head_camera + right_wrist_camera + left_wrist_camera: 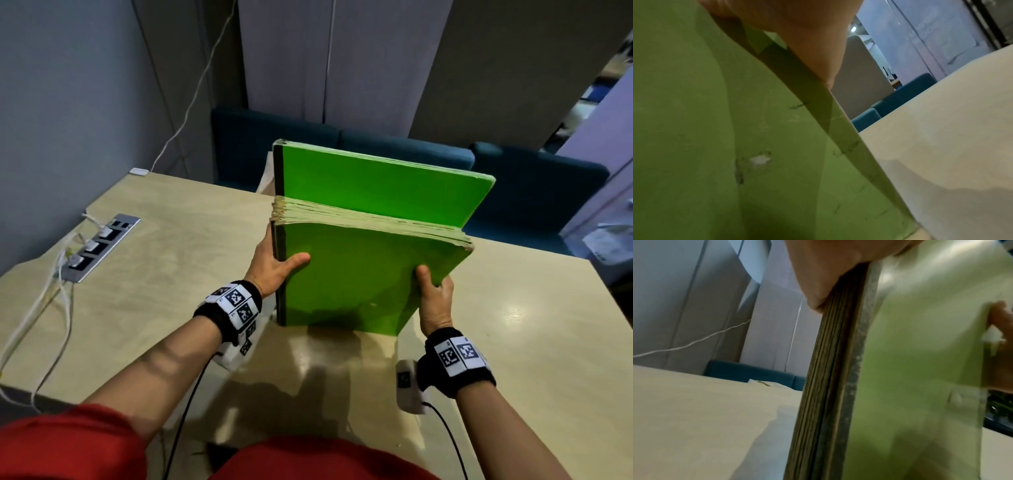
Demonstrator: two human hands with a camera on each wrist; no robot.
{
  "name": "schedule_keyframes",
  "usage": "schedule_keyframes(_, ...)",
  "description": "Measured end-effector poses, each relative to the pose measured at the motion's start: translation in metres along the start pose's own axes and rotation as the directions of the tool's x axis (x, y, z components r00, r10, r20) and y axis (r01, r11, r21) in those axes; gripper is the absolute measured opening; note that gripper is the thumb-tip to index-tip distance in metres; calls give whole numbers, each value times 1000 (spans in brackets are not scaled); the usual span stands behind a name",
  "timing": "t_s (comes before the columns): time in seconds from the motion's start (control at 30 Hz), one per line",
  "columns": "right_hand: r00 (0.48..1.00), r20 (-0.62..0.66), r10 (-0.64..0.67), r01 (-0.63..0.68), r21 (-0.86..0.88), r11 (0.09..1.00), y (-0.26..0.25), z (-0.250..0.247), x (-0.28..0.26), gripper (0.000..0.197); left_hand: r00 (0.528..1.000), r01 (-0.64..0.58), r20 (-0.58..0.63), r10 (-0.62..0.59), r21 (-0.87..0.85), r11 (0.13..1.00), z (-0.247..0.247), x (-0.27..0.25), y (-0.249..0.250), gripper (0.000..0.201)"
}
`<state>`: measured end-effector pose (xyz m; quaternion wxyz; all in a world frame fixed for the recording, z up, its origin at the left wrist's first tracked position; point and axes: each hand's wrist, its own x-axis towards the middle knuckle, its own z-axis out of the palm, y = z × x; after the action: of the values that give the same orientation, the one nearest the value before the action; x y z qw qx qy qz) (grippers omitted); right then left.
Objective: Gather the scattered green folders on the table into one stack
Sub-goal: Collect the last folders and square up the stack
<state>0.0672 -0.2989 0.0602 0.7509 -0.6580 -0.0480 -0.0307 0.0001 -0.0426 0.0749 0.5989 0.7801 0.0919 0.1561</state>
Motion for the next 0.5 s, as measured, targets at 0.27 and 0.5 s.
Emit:
schedule_keyframes(0.27,1000,1,-3,3,35,999,-12,9,4,78,990,-95,-112,90,-41,995,-6,-5,13,102)
schedule_keyframes(0.5,997,71,17,-21,50,999,3,7,-3,47,1000,28,-7,-31,-268,963,-20,-19,9,131)
